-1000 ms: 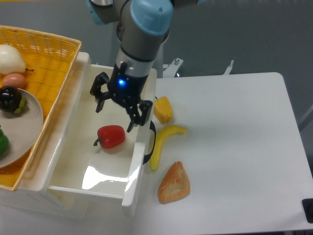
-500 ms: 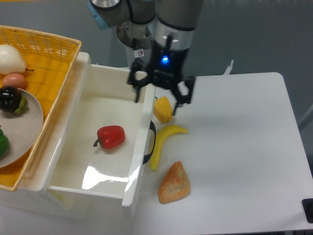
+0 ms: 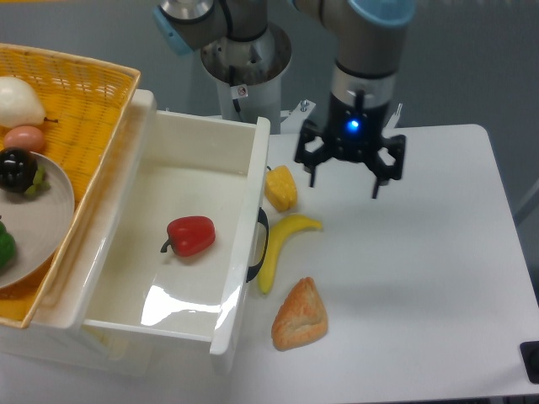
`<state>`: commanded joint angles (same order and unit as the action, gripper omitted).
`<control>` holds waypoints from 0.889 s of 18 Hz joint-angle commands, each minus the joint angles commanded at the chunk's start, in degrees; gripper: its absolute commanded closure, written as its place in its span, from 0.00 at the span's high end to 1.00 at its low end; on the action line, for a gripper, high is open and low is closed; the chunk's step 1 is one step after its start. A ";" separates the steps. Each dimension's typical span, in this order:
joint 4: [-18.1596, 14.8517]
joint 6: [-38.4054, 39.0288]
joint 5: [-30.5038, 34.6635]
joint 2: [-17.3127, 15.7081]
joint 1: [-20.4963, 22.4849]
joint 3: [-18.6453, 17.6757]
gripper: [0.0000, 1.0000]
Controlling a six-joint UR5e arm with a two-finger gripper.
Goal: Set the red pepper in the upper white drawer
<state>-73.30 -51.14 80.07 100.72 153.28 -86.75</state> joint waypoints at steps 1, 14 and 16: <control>-0.09 -1.75 0.00 0.79 0.09 0.00 1.00; 0.09 -23.37 9.30 9.93 2.29 -0.62 1.00; -0.09 -25.15 10.72 11.07 2.29 -0.62 1.00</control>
<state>-73.39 -76.29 90.79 111.79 155.57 -87.36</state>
